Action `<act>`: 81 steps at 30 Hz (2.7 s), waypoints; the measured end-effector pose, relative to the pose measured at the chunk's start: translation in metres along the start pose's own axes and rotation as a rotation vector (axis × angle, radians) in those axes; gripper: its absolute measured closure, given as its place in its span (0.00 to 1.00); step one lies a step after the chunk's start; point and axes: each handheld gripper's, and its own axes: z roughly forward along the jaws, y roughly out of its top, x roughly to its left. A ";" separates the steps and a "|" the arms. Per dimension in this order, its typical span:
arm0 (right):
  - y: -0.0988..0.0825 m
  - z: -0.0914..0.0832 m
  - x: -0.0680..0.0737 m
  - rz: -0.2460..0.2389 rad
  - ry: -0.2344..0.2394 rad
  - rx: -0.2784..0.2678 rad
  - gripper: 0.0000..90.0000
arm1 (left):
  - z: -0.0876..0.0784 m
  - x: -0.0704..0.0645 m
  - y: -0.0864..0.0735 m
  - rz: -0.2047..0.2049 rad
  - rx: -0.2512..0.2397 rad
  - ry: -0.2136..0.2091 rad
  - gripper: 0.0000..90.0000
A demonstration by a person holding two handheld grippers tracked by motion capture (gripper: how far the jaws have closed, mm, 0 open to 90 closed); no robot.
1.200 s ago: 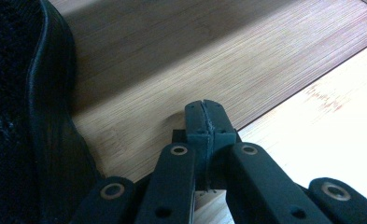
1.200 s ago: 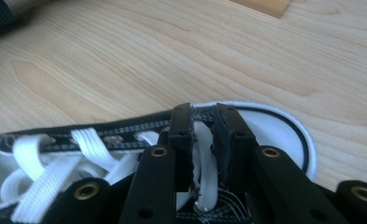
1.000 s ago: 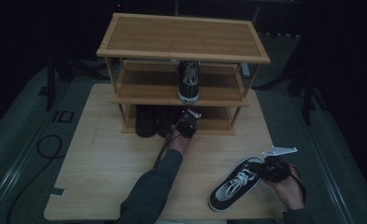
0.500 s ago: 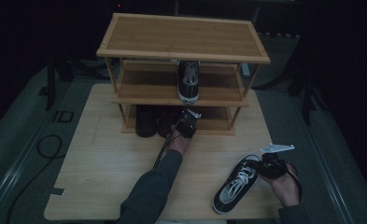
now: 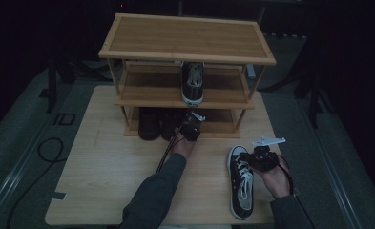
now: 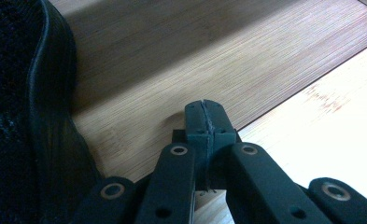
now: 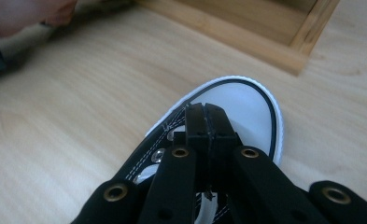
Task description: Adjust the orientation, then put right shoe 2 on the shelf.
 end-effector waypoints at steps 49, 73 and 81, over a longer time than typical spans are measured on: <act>0.040 -0.004 0.023 -0.072 0.034 -0.062 0.75 | 0.000 0.000 0.000 -0.002 -0.002 -0.002 1.00; -0.003 -0.001 0.031 -0.053 -0.001 0.054 0.74 | 0.000 0.000 -0.001 -0.004 -0.003 -0.001 1.00; 0.000 0.004 0.033 -0.039 -0.026 0.052 0.75 | 0.000 0.000 0.000 -0.006 -0.002 -0.001 1.00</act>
